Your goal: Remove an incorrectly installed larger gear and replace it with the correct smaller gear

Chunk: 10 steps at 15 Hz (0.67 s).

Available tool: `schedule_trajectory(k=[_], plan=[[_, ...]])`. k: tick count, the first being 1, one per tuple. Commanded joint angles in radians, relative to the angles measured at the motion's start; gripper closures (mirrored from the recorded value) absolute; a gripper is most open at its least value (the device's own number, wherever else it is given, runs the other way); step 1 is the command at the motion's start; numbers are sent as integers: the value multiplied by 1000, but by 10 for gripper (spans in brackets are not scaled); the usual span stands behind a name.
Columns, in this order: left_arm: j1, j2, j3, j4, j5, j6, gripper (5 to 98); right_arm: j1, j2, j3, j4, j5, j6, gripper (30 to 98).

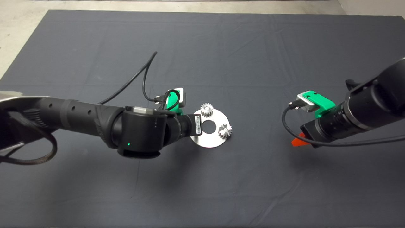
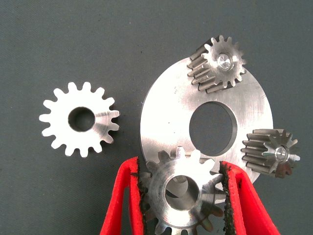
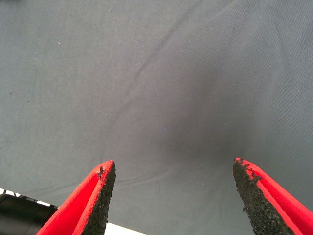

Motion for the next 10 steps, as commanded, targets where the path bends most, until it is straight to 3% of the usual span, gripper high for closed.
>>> schedule_trajectory(k=[1, 4, 7, 10], plan=[[17, 9, -3, 75, 83, 8, 801, 12, 4, -29, -5, -72, -27, 649], [34, 9, -3, 90, 83, 12, 800, 10, 4, -32, -5, -72, -37, 649], [60, 9, -5, 148, 83, 34, 800, 10, 1, -32, -6, -72, -37, 649], [62, 9, -5, 151, 82, 38, 800, 12, -5, -33, -5, -72, -37, 649]])
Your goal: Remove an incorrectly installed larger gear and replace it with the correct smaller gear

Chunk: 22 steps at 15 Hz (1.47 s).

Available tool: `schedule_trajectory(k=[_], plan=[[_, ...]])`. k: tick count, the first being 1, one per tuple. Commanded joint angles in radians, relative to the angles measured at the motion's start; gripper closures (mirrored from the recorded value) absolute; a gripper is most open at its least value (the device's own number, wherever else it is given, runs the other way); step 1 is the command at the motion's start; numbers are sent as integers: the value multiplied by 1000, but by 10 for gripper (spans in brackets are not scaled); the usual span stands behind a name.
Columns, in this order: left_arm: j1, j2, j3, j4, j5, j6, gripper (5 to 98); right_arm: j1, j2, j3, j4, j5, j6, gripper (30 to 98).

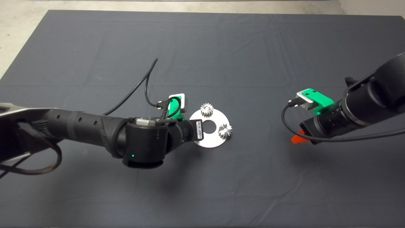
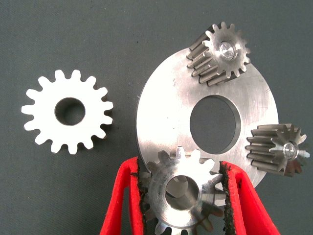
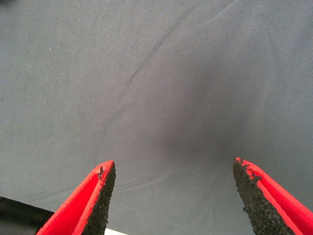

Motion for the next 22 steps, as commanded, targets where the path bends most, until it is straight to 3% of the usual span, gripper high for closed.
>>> schedule_trajectory(k=[1, 9, 12, 14, 22], plan=[[1, 3, 0, 62, 82, 16, 800, 15, -3, -12, -5, -72, -5, 649], [37, 5, -28, 123, 82, 22, 799, 13, 6, -46, -5, -72, -16, 649], [45, 11, -34, 146, 82, 59, 799, 10, 6, -44, -5, -72, -16, 649], [45, 11, -36, 149, 80, 79, 799, 9, 3, -44, -5, -72, -14, 649], [46, 23, 16, 149, 79, 84, 798, 8, 3, -55, -5, -74, -16, 649]])
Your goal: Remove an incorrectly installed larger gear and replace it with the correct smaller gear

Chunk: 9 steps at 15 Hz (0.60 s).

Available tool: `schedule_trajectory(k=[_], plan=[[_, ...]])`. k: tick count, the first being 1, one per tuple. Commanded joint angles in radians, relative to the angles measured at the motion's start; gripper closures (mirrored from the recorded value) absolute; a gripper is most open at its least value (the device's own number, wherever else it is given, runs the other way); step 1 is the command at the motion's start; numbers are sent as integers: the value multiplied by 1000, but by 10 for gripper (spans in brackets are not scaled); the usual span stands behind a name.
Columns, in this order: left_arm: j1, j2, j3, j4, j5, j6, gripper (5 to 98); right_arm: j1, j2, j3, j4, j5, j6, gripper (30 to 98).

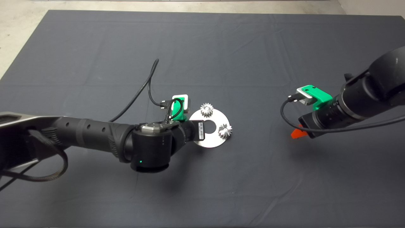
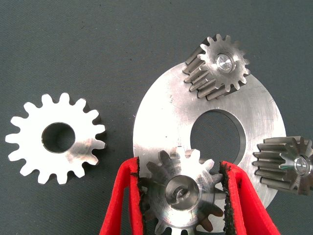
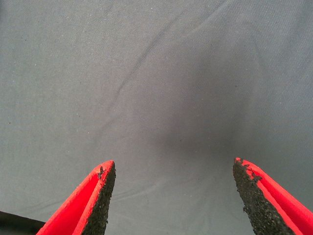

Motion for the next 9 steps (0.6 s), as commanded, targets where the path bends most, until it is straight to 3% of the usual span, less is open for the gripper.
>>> schedule_trajectory(k=[1, 3, 6, 9], plan=[[-4, 3, 63, 36, 79, 11, 797, 11, 0, -2, -7, -74, -5, 649], [-2, -4, 73, 36, 80, 11, 795, 11, 4, -10, -13, -72, -8, 649], [41, -12, 70, 36, 80, 12, 795, 11, 5, -13, -13, -72, -16, 649], [50, -1, 22, 36, 79, 31, 795, 11, 7, -11, -13, -72, -16, 649]])
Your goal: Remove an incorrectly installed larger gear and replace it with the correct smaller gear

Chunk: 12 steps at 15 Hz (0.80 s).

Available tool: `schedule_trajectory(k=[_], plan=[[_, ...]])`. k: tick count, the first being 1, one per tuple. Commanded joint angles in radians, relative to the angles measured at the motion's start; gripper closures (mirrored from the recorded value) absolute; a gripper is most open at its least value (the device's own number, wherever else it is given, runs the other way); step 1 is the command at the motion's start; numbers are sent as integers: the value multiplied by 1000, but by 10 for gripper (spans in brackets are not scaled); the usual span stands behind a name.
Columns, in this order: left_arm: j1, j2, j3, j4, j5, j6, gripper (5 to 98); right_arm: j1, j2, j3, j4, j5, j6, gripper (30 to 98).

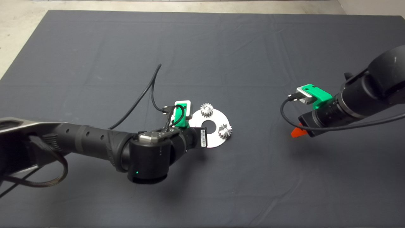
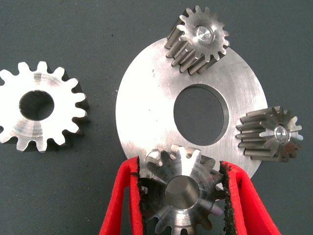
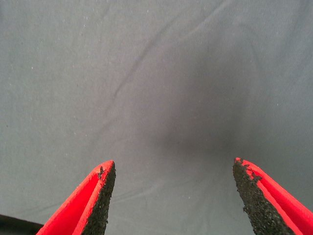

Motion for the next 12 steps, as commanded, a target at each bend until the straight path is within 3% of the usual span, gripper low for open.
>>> schedule_trajectory(k=[1, 5, 12], plan=[[17, 3, -52, 17, 81, 32, 795, 12, 6, 3, -10, -72, -9, 649], [13, -13, -96, 20, 81, 79, 795, 10, 11, 5, -9, -72, -8, 649], [-20, -63, -46, 6, 81, 154, 794, -14, 46, -12, -12, -72, -5, 649]])
